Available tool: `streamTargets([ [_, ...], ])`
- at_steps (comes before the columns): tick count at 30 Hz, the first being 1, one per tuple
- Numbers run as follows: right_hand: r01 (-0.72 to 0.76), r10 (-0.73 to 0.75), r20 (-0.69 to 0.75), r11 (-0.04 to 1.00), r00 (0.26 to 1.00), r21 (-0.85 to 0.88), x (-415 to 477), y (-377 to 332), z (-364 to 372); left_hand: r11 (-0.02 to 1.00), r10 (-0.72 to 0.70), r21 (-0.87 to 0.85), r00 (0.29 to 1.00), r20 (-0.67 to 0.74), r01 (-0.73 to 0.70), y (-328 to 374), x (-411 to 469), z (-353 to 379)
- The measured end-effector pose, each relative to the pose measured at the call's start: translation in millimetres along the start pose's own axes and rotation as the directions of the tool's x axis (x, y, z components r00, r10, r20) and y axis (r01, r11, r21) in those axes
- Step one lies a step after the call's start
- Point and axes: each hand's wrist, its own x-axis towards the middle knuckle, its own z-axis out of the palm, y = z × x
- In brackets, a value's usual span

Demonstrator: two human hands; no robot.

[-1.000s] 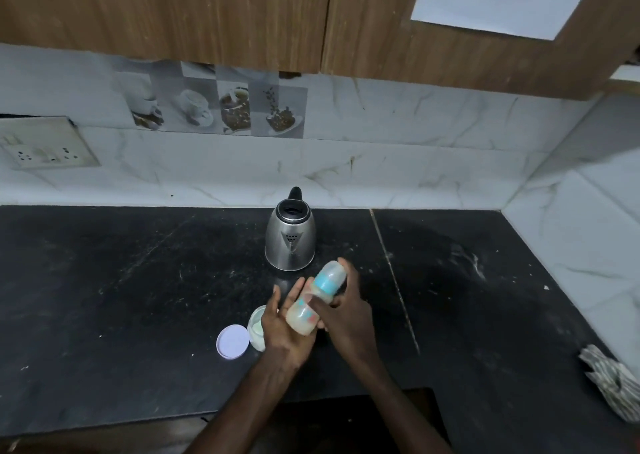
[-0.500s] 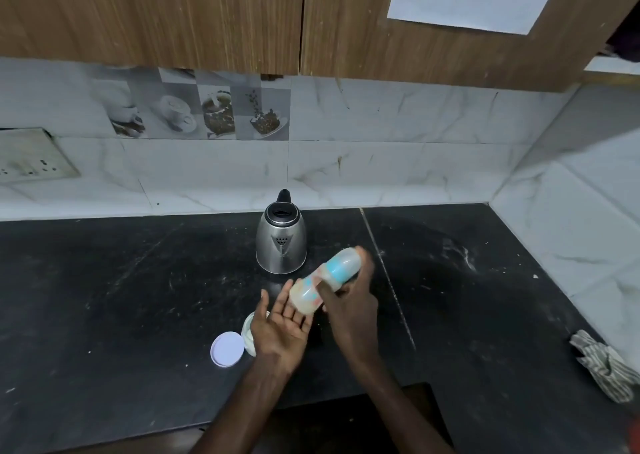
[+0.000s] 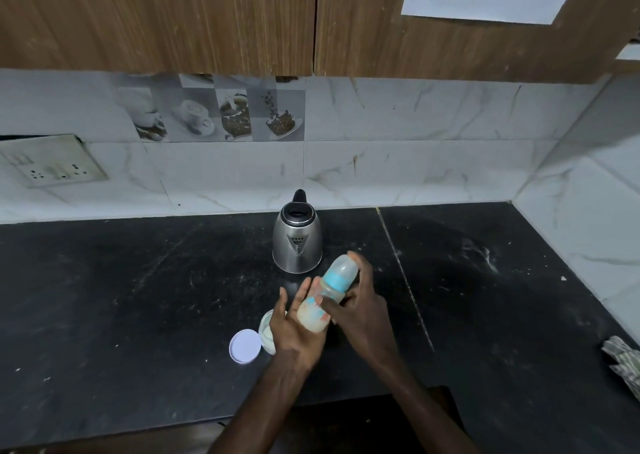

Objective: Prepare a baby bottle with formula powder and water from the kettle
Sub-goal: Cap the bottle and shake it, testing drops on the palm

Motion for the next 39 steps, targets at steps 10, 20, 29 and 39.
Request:
streamTargets([
  [10,0.049,-0.051,-0.040,0.998,0.998,-0.047,-0.7,-14.0,-0.4,0.998,0.044,0.049,0.998,-0.043,-0.042,-6.3,-0.8,4.8],
  [20,-0.013,0.011,-0.085,1.000,0.996,-0.013,-6.0,0.5,10.2,1.000,0.010,0.022,1.000,-0.023,-0.010,-1.4,6.6,-2.4],
  [29,0.013,-0.010,-0.175,1.000,0.984,0.016,0.8,-10.9,-0.1,0.997,0.059,0.053,0.997,-0.044,-0.056,1.7,-0.5,-2.4],
  [39,-0.010,0.007,-0.059,0.999,0.998,-0.039,-16.3,-2.1,18.6,0.998,0.056,0.036,0.998,-0.011,-0.055,6.4,-10.2,0.1],
])
